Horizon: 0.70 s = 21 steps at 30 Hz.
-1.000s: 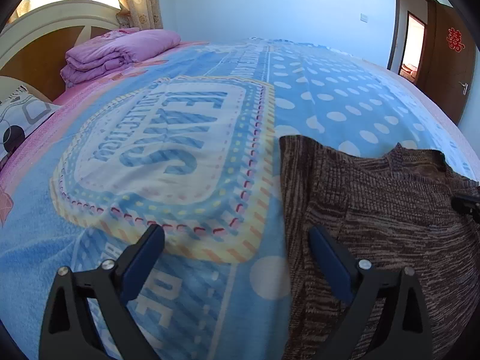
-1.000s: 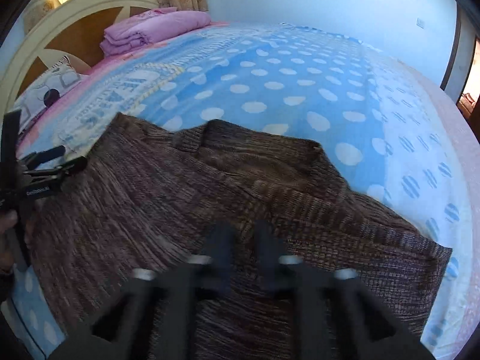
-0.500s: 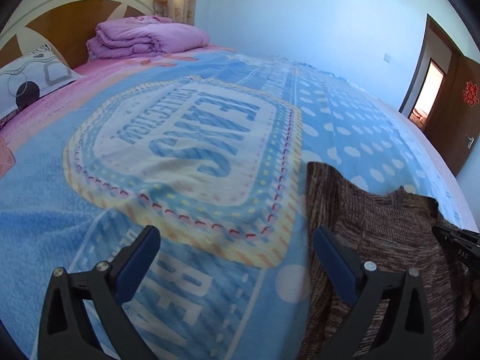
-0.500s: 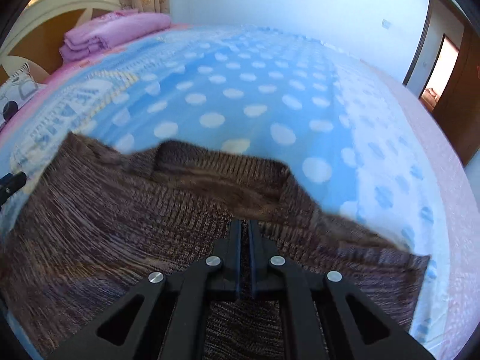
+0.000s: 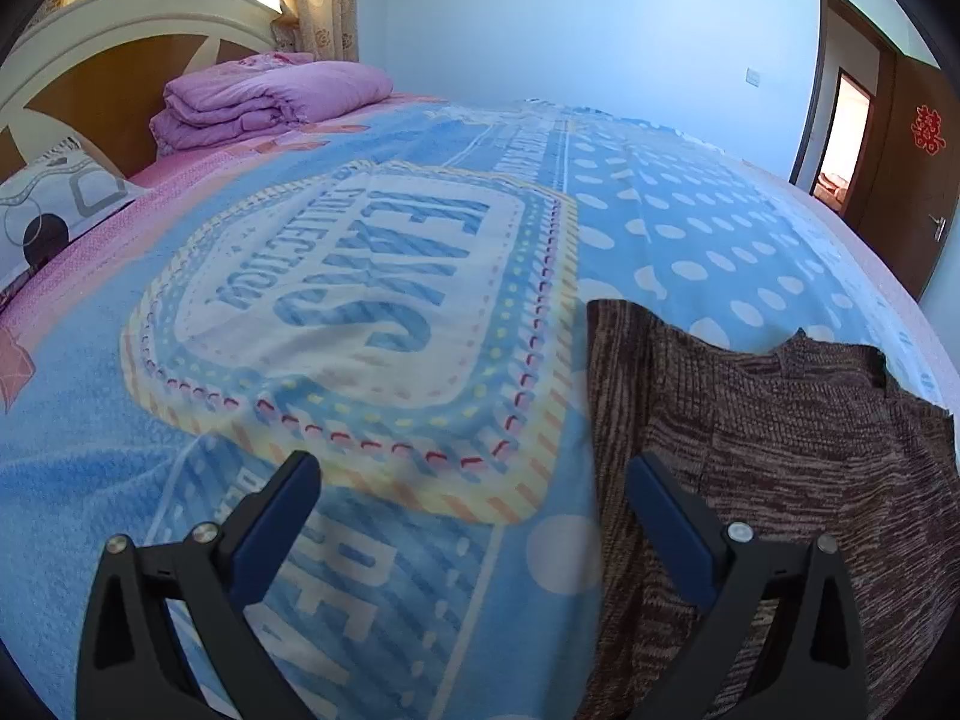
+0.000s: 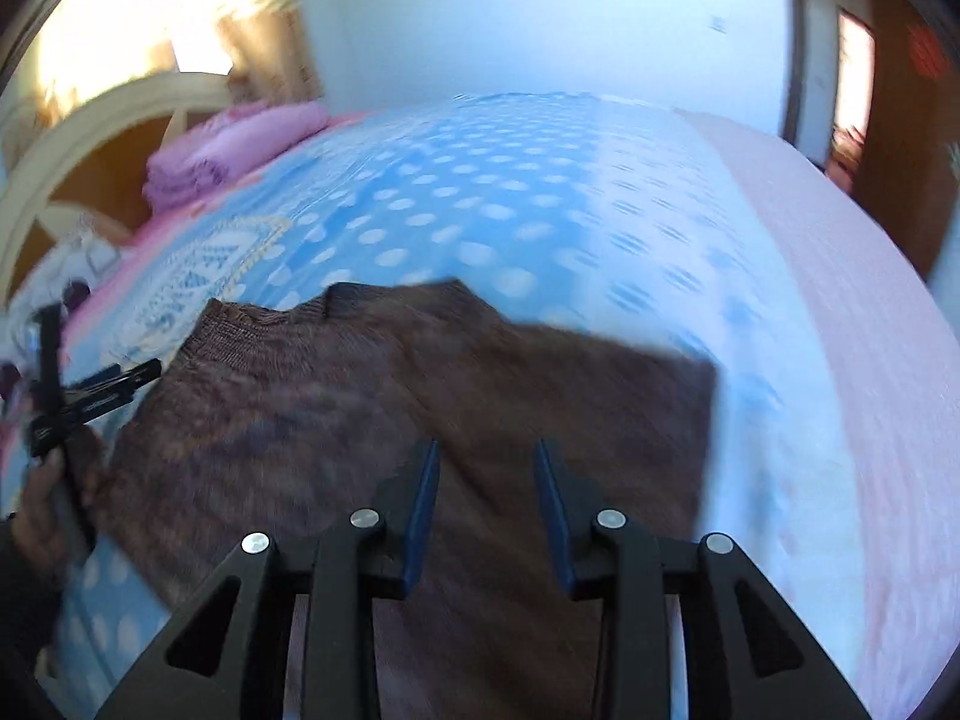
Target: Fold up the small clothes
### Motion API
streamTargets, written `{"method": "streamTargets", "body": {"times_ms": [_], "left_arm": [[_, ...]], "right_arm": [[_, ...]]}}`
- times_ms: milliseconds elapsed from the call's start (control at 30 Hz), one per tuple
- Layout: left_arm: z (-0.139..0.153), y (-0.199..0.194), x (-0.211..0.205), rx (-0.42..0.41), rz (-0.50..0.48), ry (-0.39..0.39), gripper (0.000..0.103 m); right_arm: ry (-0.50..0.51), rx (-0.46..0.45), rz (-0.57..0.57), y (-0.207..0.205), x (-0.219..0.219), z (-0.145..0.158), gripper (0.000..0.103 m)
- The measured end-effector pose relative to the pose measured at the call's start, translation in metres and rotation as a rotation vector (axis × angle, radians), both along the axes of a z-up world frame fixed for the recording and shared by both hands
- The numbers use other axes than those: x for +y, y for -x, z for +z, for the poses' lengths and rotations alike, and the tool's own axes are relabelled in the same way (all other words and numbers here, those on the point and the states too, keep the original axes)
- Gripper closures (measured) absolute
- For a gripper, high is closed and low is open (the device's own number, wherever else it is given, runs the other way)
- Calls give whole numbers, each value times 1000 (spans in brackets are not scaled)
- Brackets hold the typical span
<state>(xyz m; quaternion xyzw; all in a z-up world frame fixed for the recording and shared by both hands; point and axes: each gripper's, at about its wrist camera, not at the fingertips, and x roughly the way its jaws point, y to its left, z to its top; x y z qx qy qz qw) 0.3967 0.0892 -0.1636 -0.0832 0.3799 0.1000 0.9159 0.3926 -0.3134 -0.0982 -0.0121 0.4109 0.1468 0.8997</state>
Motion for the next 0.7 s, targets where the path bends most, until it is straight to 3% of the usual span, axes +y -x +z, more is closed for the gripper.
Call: {"method": "streamTargets", "body": {"times_ms": [100,233,333,433,533,600,633,700], "left_arm": [[1,7,4,-11,1,34,0],[0,23,12,-6,3,109,0],[-3,30,11,15,-17,137,0],[-4,36,6,41,-32,123,0],[-4,40,0,39,-50,101,0],[-5,39,-1,45,-55,94,0],[-6,37,-1,52,-56,91,0],[-7,37,-3,56,-60,84,0]], "right_arm": [[-122,26,-63,42,-48,0,69],[-228,121,-59,76,-74,-20,69],[-199,125,-50,84,-69,-33,69],[-160,194,-85,82,-67,-46,84],[-98,137,-100,84,-66,-30,83],[-123,78,-116,77,-72,-16,77],[-152,40,-126,68,-76,-6,76],[-111,-4,-137,45,-72,3,76]]}}
